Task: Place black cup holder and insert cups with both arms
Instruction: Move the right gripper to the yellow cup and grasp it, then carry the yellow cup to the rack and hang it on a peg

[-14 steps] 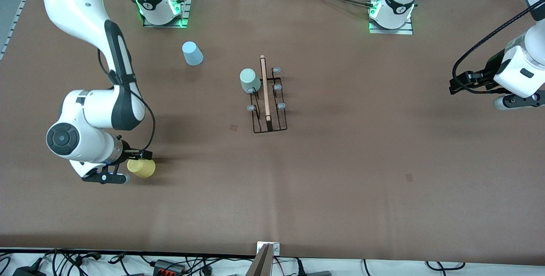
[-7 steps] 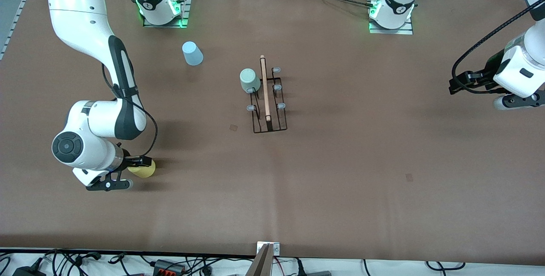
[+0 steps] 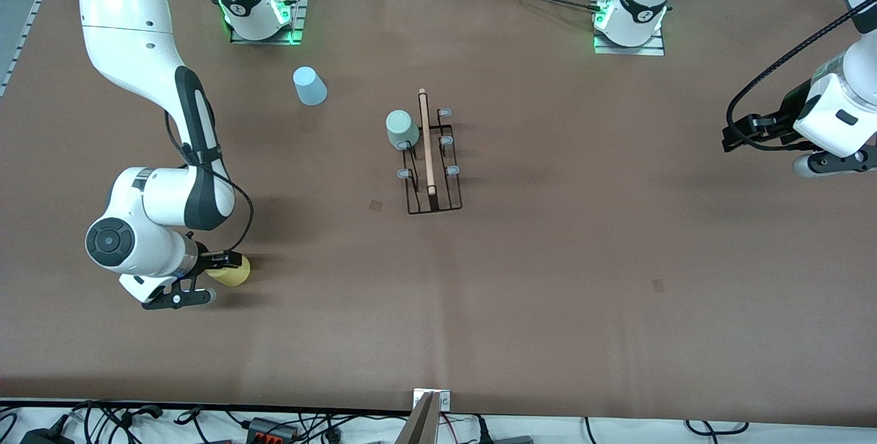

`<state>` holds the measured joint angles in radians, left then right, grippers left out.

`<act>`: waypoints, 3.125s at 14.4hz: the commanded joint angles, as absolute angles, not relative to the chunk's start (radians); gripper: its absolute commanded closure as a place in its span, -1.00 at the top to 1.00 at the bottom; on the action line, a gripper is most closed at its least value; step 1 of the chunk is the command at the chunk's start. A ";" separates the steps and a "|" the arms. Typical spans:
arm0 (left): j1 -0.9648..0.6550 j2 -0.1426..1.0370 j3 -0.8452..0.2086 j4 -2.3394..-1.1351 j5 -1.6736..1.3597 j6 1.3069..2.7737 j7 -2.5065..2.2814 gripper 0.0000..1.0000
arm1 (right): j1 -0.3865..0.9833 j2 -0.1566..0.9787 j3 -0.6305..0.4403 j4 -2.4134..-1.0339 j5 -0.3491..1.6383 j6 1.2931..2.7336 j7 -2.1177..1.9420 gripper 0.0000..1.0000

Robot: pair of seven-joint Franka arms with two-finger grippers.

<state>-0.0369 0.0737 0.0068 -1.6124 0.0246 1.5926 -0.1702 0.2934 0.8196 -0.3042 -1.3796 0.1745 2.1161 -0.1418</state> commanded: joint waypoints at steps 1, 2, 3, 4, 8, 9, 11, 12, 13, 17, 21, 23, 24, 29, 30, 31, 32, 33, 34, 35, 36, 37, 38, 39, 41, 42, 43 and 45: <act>-0.041 0.080 0.017 -1.591 -0.002 1.574 -0.149 1.00 | 0.279 0.838 -0.293 -1.347 0.192 2.117 -0.166 -0.01; -0.041 0.080 0.015 -1.591 -0.003 1.574 -0.150 1.00 | 0.281 0.836 -0.293 -1.345 0.192 2.115 -0.167 -0.24; -0.041 0.081 0.017 -1.591 -0.012 1.574 -0.150 1.00 | 0.282 0.833 -0.293 -1.345 0.192 2.108 -0.167 -0.35; -0.041 0.081 0.017 -1.591 -0.014 1.574 -0.150 1.00 | 0.284 0.824 -0.293 -1.342 0.192 2.100 -0.169 -0.42; -0.041 0.081 0.017 -1.589 -0.014 1.574 -0.150 1.00 | 0.305 0.779 -0.284 -1.234 0.192 1.884 -0.167 -0.46; -0.040 0.081 0.017 -1.591 -0.014 1.574 -0.149 1.00 | 0.308 0.779 -0.267 -1.167 0.192 1.817 -0.166 -0.46; -0.040 0.081 0.017 -1.591 -0.014 1.574 -0.147 1.00 | 0.322 0.779 -0.214 -1.095 0.192 1.738 -0.150 -0.46; -0.041 0.081 0.017 -1.591 -0.012 1.574 -0.149 1.00 | 0.342 0.776 -0.190 -1.094 0.192 1.730 -0.125 -0.46; -0.040 0.081 0.017 -1.591 -0.012 1.574 -0.149 1.00 | 0.350 0.767 -0.167 -1.094 0.192 1.729 -0.098 -0.46; -0.040 0.081 0.017 -1.591 -0.005 1.574 -0.149 1.00 | 0.443 0.709 -0.121 -1.095 0.193 1.698 0.027 -0.46; -0.041 0.086 0.017 -1.589 0.002 1.575 -0.149 1.00 | 0.546 0.686 -0.120 -1.094 0.195 1.654 0.194 -0.46; -0.040 0.087 0.017 -1.589 0.002 1.575 -0.149 1.00 | 0.603 0.686 -0.120 -1.097 0.193 1.654 0.244 -0.46; -0.040 0.087 0.018 -1.589 0.002 1.575 -0.149 1.00 | 0.638 0.686 -0.121 -1.097 0.190 1.654 0.264 -0.46; -0.038 0.087 0.017 -1.589 0.002 1.574 -0.146 1.00 | 0.701 0.699 -0.123 -1.101 0.192 1.667 0.341 -0.46; -0.038 0.087 0.017 -1.589 0.002 1.575 -0.146 1.00 | 0.703 0.710 -0.123 -1.101 0.192 1.669 0.341 -0.45; -0.038 0.087 0.017 -1.589 0.002 1.574 -0.146 1.00 | 0.703 0.716 -0.121 -1.101 0.195 1.672 0.341 -0.45; -0.038 0.087 0.017 -1.589 0.002 1.574 -0.146 1.00 | 0.703 0.730 -0.121 -1.104 0.208 1.677 0.341 -0.45; -0.038 0.087 0.017 -1.589 0.000 1.575 -0.146 1.00 | 0.716 0.733 -0.120 -1.112 0.216 1.681 0.341 -0.45; -0.038 0.087 0.017 -1.589 0.002 1.574 -0.146 1.00 | 0.735 0.738 -0.121 -1.127 0.215 1.689 0.341 -0.45; -0.038 0.087 0.017 -1.589 0.002 1.574 -0.146 1.00 | 0.736 0.738 -0.121 -1.131 0.215 1.695 0.341 -0.45; -0.038 0.087 0.017 -1.589 0.002 1.574 -0.146 1.00 | 0.733 0.738 -0.121 -1.131 0.218 1.695 0.341 -0.45; -0.038 0.087 0.017 -1.589 0.002 1.574 -0.146 1.00 | 0.730 0.738 -0.121 -1.131 0.219 1.695 0.341 -0.45; -0.038 0.087 0.017 -1.589 0.002 1.574 -0.146 1.00 | 0.730 0.741 -0.121 -1.132 0.219 1.698 0.339 -0.45; -0.038 0.087 0.017 -1.589 0.002 1.575 -0.146 1.00 | 0.729 0.750 -0.123 -1.132 0.219 1.703 0.339 -0.45; -0.040 0.087 0.017 -1.589 0.002 1.574 -0.146 1.00 | 0.732 0.765 -0.121 -1.132 0.218 1.718 0.337 -0.45; -0.040 0.087 0.017 -1.589 0.002 1.574 -0.146 1.00 | 0.732 0.770 -0.121 -1.134 0.218 1.720 0.333 -0.45; -0.040 0.087 0.017 -1.589 0.002 1.574 -0.146 1.00 | 0.732 0.776 -0.121 -1.134 0.219 1.721 0.327 -0.45; -0.040 0.087 0.017 -1.589 0.002 1.574 -0.146 1.00 | 0.733 0.781 -0.123 -1.137 0.218 1.721 0.328 -0.37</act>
<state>-0.0366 0.0767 0.0098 -1.6124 0.0110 1.5921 -0.1694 0.7290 0.7818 -0.1186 -1.1268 0.2016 1.7110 0.3342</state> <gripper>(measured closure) 0.000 0.348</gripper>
